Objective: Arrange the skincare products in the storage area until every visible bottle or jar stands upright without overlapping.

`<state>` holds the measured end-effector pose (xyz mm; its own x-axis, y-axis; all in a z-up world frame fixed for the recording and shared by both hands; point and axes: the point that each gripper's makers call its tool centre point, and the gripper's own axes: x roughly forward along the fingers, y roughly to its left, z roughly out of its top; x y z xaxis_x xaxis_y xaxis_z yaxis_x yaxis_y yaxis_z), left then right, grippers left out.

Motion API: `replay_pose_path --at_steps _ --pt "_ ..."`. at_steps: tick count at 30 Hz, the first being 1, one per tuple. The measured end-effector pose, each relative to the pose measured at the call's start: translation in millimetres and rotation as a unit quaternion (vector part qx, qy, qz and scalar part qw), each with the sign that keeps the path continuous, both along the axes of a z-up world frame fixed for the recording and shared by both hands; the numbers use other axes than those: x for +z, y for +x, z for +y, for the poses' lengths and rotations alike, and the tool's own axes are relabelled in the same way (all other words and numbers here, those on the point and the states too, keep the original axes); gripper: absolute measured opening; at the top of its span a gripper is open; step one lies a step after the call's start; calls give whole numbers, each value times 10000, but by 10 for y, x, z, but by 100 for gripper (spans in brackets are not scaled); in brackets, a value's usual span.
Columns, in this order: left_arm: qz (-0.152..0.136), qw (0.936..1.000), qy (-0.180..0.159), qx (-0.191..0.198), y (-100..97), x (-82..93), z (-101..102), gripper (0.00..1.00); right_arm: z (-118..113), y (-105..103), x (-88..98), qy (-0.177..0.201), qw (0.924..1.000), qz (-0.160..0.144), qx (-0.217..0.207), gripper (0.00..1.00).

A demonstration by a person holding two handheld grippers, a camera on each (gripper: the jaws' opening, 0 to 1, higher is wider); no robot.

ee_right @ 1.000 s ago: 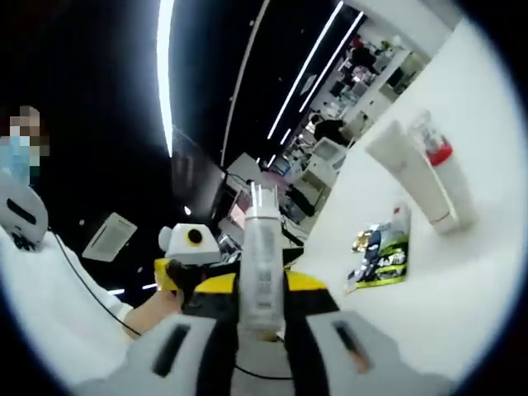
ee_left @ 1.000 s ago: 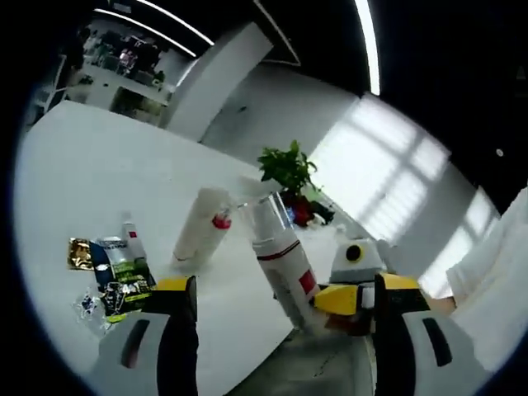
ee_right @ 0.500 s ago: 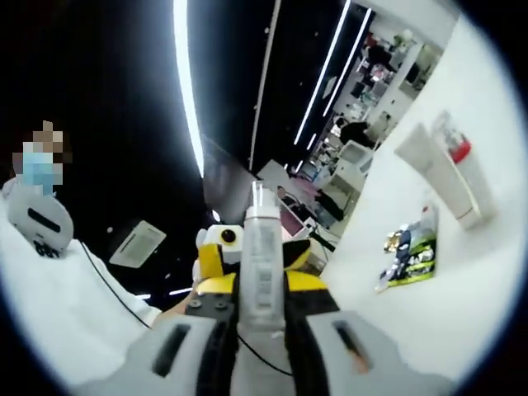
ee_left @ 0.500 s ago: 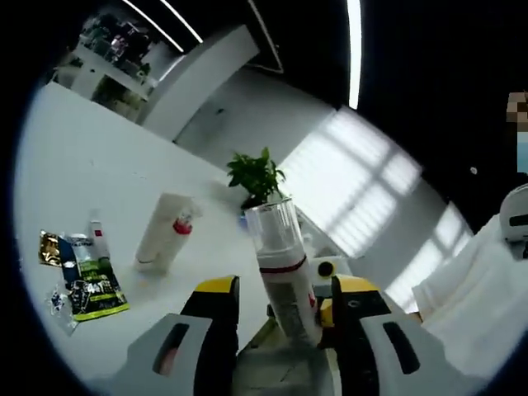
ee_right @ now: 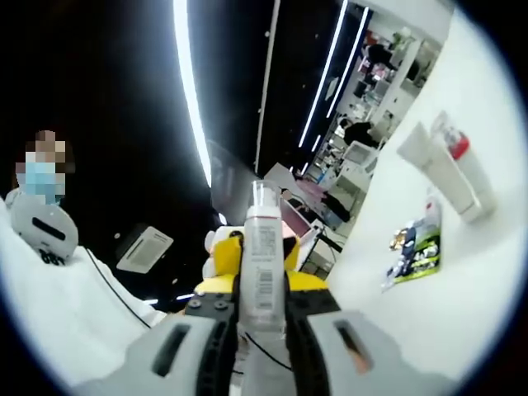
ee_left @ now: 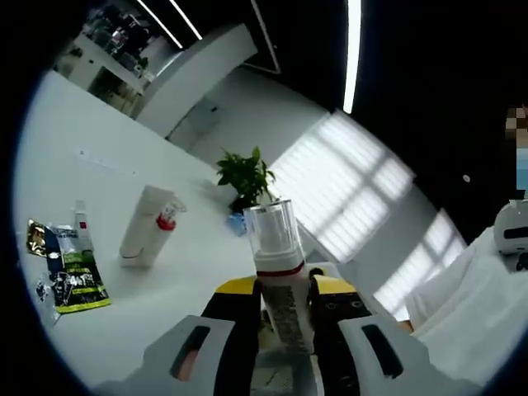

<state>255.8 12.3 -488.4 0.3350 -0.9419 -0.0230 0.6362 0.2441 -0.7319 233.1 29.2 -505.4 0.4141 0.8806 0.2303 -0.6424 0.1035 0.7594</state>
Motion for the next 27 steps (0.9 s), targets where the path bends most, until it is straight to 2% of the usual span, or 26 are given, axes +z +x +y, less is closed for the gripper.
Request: replay_pose_path --at_steps 2,5,9,12,14,16,19,24,27 --pt "-4 9999 93 78 19 -16 -11 19 -33 46 -46 -144 9997 21 -211 21" --pt "-125 9992 362 132 40 -59 -19 18 -98 83 -119 -546 9971 -259 -457 23" --pt "-347 9979 534 137 58 -32 -54 18 -168 61 -209 -951 9937 -344 -478 32" --pt "-711 9929 940 185 114 -57 -47 17 -278 65 -253 -1243 9899 -449 -513 36" --pt "-916 9877 1250 223 147 -92 -38 17 -380 107 -205 -1264 9888 -509 -603 39" --pt "-1124 9816 1531 191 156 -129 -40 17 -473 179 -77 -1244 9875 -622 -748 39" --pt "-1407 9712 1918 87 147 -196 -72 17 -530 311 84 -1414 9817 -938 -865 40" --pt "-1585 9633 2160 -177 77 -272 -196 17 -416 475 263 -1705 9729 -1368 -758 41" --pt "-1655 9604 2224 -267 59 -286 -250 17 -339 498 283 -1779 9712 -1433 -675 41"
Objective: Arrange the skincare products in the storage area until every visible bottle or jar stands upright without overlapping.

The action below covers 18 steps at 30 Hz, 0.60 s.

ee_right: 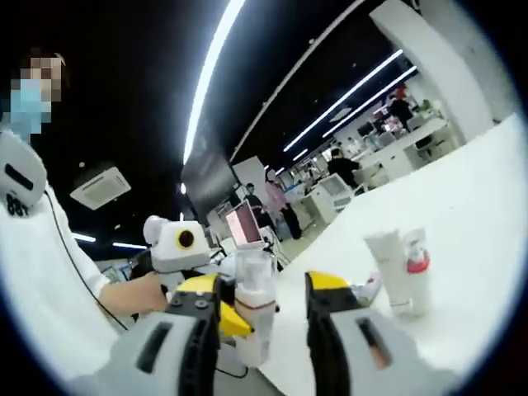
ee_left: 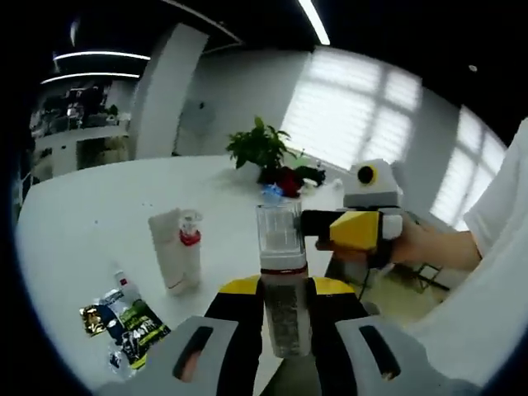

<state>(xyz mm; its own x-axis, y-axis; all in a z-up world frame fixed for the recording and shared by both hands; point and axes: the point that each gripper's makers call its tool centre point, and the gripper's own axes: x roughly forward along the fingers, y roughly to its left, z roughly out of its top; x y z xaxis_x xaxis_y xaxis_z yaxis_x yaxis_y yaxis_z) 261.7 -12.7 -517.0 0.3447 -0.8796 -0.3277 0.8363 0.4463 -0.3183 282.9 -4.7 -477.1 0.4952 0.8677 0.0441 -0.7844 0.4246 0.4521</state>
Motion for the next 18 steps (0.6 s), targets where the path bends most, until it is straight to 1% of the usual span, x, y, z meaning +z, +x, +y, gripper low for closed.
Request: replay_pose_path --at_steps 3,8,11,18 --pt "-96 9999 114 -70 0 -7 -30 17 42 13 -9 -65 10000 -19 45 39" --pt "-209 9994 240 -120 27 -21 -50 17 33 45 -55 -104 9999 7 4 34" --pt "-203 9993 280 -142 55 -45 -57 17 16 69 -86 -125 9999 34 -34 30" --pt "-120 9992 329 -173 132 -129 -85 17 -22 133 -143 -148 9998 93 -67 25"
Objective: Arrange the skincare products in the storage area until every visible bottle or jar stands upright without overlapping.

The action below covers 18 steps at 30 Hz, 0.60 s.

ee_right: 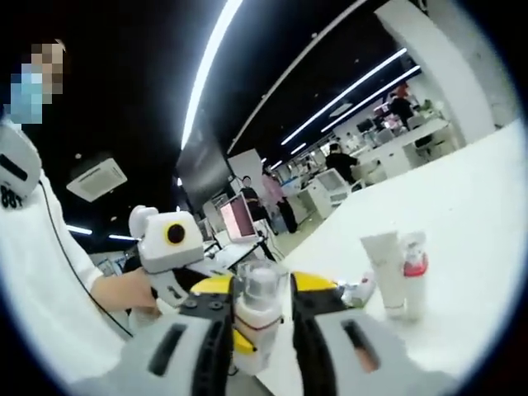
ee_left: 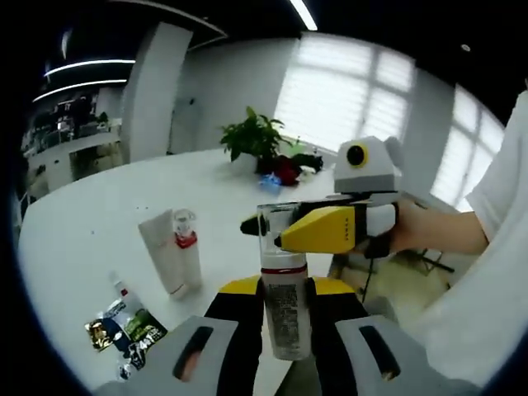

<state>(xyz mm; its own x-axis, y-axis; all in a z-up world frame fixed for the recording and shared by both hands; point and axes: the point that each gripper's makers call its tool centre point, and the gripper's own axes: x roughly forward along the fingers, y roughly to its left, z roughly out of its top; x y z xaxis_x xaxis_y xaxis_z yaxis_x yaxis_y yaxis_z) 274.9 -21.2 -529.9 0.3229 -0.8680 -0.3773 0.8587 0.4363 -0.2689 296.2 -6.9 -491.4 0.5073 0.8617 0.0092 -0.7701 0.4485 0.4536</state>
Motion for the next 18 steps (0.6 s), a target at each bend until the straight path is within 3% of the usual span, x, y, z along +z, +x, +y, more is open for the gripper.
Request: replay_pose_path --at_steps 7,9,13,18 --pt "-88 9998 124 -145 103 -69 -44 18 -26 110 -59 -47 10000 47 -69 22" --pt "-321 9990 230 -223 151 -101 -56 18 -36 146 -85 -264 9995 -123 -99 22" --pt "-293 9988 305 -251 219 -204 -98 19 -47 192 -178 -787 9961 -377 -114 21" --pt "-343 9963 674 -418 271 -423 -137 20 -75 258 -270 -1277 9896 -645 -157 21"
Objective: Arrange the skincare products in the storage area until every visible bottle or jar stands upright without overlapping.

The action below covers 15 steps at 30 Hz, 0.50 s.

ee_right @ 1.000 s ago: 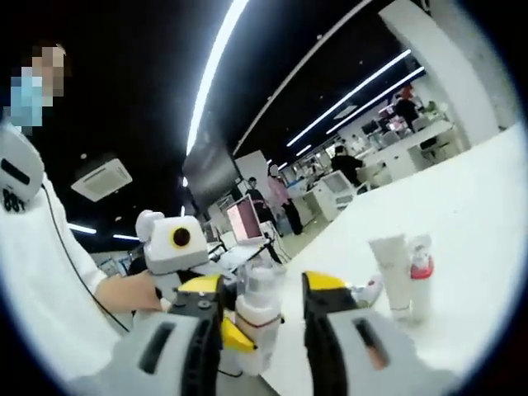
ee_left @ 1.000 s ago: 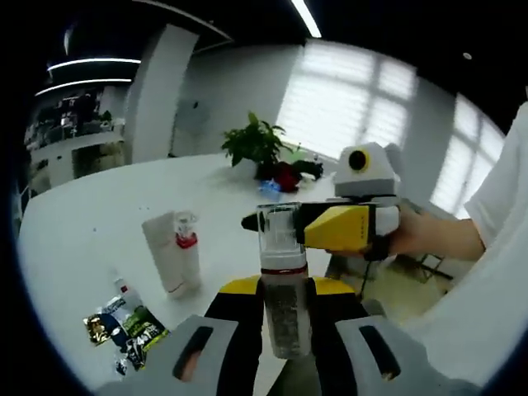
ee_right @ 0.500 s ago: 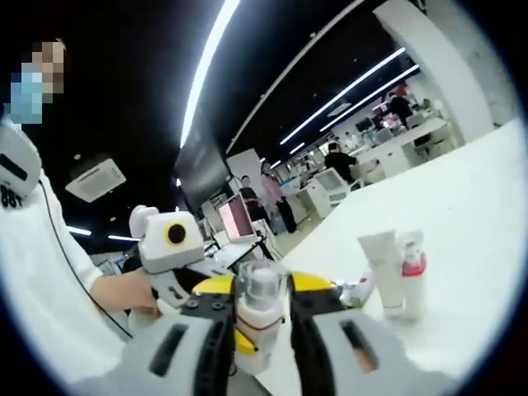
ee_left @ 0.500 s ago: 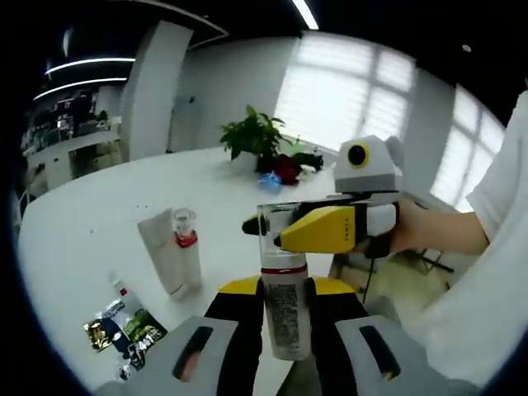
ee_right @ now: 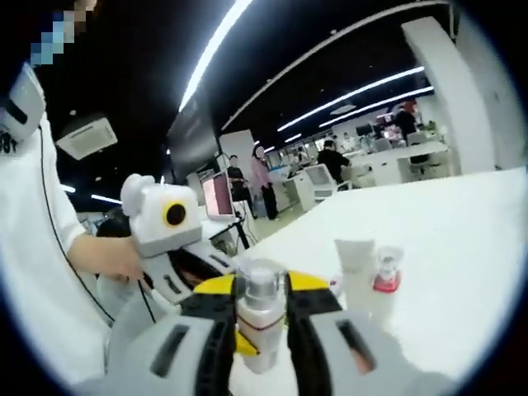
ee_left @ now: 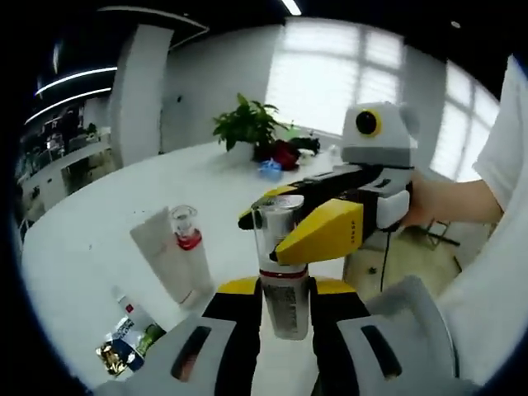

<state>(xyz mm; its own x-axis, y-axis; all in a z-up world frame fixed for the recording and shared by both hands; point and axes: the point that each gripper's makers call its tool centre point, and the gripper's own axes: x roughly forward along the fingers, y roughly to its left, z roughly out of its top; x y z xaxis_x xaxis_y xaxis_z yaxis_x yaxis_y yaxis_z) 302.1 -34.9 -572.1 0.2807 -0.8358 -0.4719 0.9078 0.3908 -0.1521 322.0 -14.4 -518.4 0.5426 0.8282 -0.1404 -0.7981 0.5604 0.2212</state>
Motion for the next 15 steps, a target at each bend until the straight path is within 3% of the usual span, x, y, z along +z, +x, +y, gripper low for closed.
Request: replay_pose_path --at_steps 6,15 --pt "-41 9996 229 -159 84 -193 -43 19 -5 66 -133 -448 9985 -319 59 21" --pt "-110 9982 452 -372 225 -424 -68 17 -36 174 -346 -739 9966 -362 -15 22"
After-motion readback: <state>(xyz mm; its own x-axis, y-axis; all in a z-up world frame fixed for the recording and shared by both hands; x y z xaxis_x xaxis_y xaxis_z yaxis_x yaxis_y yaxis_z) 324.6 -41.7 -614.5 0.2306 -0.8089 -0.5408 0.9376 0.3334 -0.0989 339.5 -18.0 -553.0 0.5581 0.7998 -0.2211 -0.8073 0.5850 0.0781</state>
